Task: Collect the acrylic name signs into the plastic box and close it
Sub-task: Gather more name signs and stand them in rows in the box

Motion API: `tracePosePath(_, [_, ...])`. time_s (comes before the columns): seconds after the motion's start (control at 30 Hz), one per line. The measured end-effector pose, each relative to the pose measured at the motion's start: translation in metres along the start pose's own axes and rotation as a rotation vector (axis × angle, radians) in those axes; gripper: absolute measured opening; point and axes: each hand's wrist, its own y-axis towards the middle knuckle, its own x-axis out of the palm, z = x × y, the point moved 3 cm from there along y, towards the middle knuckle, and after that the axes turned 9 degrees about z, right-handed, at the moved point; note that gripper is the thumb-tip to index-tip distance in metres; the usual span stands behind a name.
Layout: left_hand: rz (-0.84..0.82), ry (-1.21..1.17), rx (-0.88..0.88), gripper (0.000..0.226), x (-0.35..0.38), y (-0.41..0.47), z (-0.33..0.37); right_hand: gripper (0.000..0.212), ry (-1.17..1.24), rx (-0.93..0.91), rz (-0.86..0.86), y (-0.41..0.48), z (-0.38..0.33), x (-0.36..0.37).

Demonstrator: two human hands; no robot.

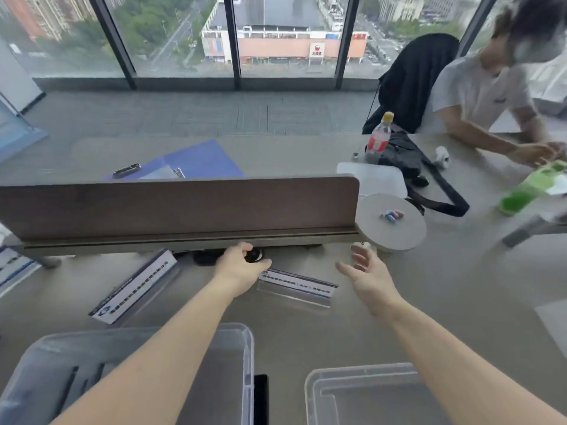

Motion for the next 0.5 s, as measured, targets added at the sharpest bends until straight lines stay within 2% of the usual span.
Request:
tracePosePath(0.1, [-0.065,0.040,-0.075,0.080,0.026,0.028,-0.030,0.063,-0.084,0.020,-0.010,0.021,0.039,0.018])
tracePosePath(0.2, [-0.079,-0.002,-0.110,0.083,0.047,0.054,-0.052,0.065,-0.110,0.036,-0.011,0.036,0.071,0.036])
tracePosePath(0.3, [-0.067,0.005,-0.069,0.063,0.063,0.071,-0.065,0.054,-0.108,0.064,0.009,0.047,0.097,0.053])
tracePosePath(0.4, [-0.010,0.034,-0.011,0.035,0.071,0.079,-0.071,0.029,-0.135,0.065,0.069,0.053,0.110,0.065])
tracePosePath(0.5, [0.041,0.043,0.032,0.025,0.074,0.081,-0.073,0.014,-0.167,0.061,0.130,0.055,0.113,0.068])
